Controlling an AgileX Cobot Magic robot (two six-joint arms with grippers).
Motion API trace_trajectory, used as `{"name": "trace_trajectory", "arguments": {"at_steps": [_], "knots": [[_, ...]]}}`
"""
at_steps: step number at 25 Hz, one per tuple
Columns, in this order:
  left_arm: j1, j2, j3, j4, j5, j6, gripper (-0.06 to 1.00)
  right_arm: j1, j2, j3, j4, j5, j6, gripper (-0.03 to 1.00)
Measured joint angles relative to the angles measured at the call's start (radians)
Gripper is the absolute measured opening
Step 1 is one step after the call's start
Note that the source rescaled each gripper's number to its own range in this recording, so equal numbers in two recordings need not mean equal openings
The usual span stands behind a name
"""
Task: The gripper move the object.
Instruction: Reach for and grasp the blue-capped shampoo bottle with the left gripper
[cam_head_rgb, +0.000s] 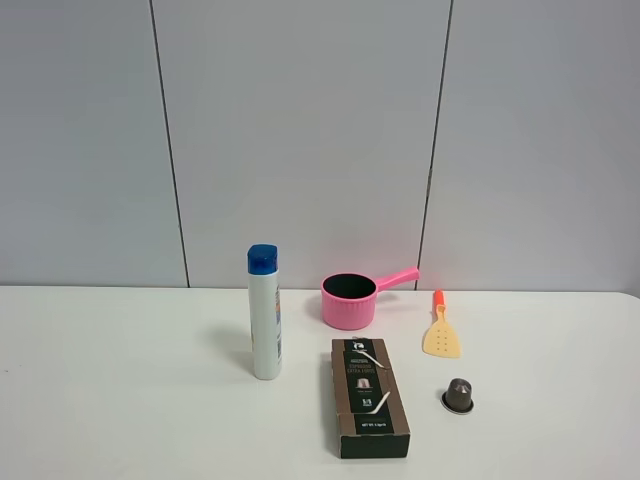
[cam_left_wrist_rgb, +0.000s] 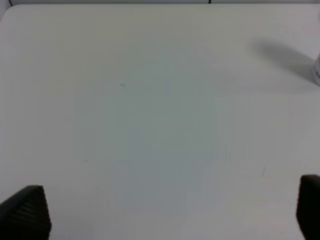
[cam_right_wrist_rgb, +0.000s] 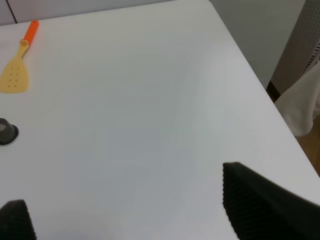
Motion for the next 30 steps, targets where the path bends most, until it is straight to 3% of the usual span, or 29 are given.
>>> {"name": "trace_trajectory", "arguments": {"at_steps": [14, 20, 25, 30], "knots": [[0.000, 0.000, 0.000, 0.000, 0.000, 0.000, 1.00, 0.000, 0.000, 0.000, 0.000, 0.000, 0.000, 1.00], [0.000, 0.003, -0.012, -0.046, -0.023, 0.001, 1.00, 0.000, 0.000, 0.000, 0.000, 0.000, 0.000, 1.00], [0.000, 0.122, -0.106, -0.153, -0.258, 0.024, 1.00, 0.000, 0.000, 0.000, 0.000, 0.000, 0.000, 1.00], [0.000, 0.330, -0.141, -0.246, -0.550, 0.153, 1.00, 0.000, 0.000, 0.000, 0.000, 0.000, 0.000, 1.00]]}}
